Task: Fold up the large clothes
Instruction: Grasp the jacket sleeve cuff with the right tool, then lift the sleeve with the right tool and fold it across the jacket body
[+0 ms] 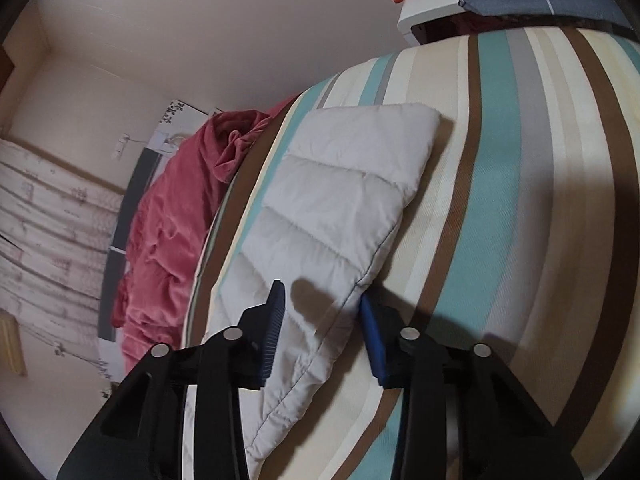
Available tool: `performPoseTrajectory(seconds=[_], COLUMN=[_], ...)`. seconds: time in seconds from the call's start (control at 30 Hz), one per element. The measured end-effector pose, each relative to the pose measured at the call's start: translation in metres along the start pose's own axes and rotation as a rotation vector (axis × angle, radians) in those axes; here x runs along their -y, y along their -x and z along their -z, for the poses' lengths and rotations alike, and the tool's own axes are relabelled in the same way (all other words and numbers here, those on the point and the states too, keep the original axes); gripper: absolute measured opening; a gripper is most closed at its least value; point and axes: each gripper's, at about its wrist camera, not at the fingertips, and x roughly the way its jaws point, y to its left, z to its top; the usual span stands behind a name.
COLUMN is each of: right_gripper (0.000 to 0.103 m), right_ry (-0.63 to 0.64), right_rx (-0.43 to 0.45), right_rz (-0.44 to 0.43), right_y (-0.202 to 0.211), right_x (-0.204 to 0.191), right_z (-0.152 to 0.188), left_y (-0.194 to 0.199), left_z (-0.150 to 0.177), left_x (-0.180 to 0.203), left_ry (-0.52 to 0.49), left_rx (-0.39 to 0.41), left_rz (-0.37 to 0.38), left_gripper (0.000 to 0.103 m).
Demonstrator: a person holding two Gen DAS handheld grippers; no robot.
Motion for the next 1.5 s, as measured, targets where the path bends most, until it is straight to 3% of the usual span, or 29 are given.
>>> performPoseTrajectory(seconds=[0.07,0.17,0.37,0.57,0.83,1.03,1.2,1.5], right_gripper=[0.017,0.01,0.006,0.006,0.004,0.004,0.004,0.004], right_ry=[0.049,0.107,0.34,0.652,1.086,1.412,1.717,2.14], right_rx=[-0.006,-0.005,0.069,0.144,0.306,0.355,0.442,0.56], right_rz=[0.046,0.079,0.156,0.178,0.153,0.113,0.063,-0.094], right_y=[-0.005,-0.006,0.009,0.027,0.059,0.065,0.075,0.096], right_x=[-0.005,-0.012,-0.045,-0.102,-0.171,-0.206,-0.214,-0.198], right_z=[-0.003,-0.003,0.009,0.051,0.147,0.25,0.337,0.445], left_y=[-0.002,-0.005,-0.007,-0.007,-0.007,-0.006,-0.005,-0.007], left_z=[0.001,0.002,0.003,0.005,0.005,0.007,0.007,0.007], left_x=[0.002,0.001,0.002,0.001,-0.002,0.002,0.003,0.001], left_ry=[-0.006,-0.003,0.0,0.01,0.025,0.016,0.01,0.025], left_rx=[-0.008,-0.015,-0.017,-0.011,-0.011,0.001,0.007,0.005], left_rz=[-0.003,0.003,-0.002,-0.003,0.009,-0.013,-0.022,-0.008], left_gripper=[0.101,0.101,0.101,0.101,0.101,0.101,0.101,0.101])
